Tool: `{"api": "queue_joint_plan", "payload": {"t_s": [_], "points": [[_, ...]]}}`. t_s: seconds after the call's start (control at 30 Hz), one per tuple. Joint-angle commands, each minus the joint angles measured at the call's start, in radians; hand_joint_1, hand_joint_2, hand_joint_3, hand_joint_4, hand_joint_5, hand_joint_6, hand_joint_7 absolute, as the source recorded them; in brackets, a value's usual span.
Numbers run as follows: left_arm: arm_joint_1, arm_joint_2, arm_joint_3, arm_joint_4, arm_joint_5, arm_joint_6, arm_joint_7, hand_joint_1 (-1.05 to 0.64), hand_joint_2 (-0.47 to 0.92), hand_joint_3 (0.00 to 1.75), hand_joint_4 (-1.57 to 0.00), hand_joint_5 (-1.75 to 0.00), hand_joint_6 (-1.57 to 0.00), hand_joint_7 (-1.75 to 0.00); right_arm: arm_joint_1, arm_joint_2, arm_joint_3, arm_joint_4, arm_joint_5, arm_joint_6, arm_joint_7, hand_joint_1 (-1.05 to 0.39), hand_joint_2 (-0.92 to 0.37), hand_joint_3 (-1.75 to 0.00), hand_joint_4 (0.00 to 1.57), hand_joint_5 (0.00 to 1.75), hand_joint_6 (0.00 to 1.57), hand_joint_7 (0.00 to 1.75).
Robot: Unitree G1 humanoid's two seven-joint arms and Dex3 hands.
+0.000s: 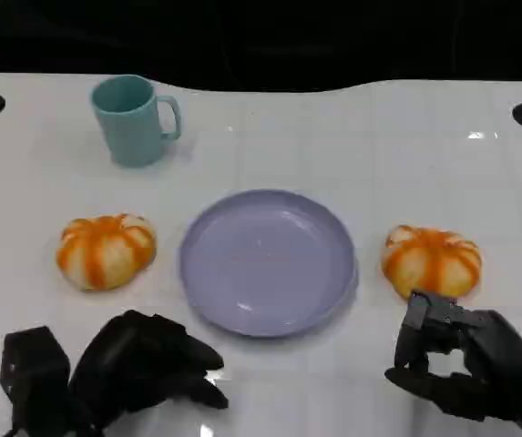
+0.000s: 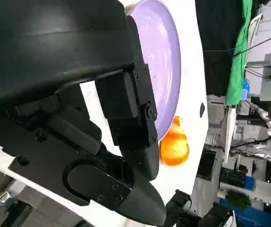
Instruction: Grasp the bread from the table and place it into the plate.
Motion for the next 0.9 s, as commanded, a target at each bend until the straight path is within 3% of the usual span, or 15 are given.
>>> {"api": "queue_joint_plan", "payload": {"t_s": [0.03, 0.9], "points": [[-0.001, 0.013, 0.003, 0.0, -0.002, -0.013, -0.009, -1.05, 0.79, 0.01, -1.56, -0.22, -1.55, 0.0, 0.012, -0.022, -0.008, -0.009, -0.003, -0.007, 0.001, -0.4, -0.92, -0.13, 0.77, 1.75, 0.58, 1.75], [0.001, 0.011, 0.002, -0.012, -0.006, 0.005, -0.007, -1.05, 0.79, 0.0, -1.57, -0.22, -1.56, 0.0, 0.013, -0.024, -0.012, -0.039, 0.009, 0.009, 0.006, -0.42, -0.92, -0.11, 0.74, 1.75, 0.56, 1.73]]}}
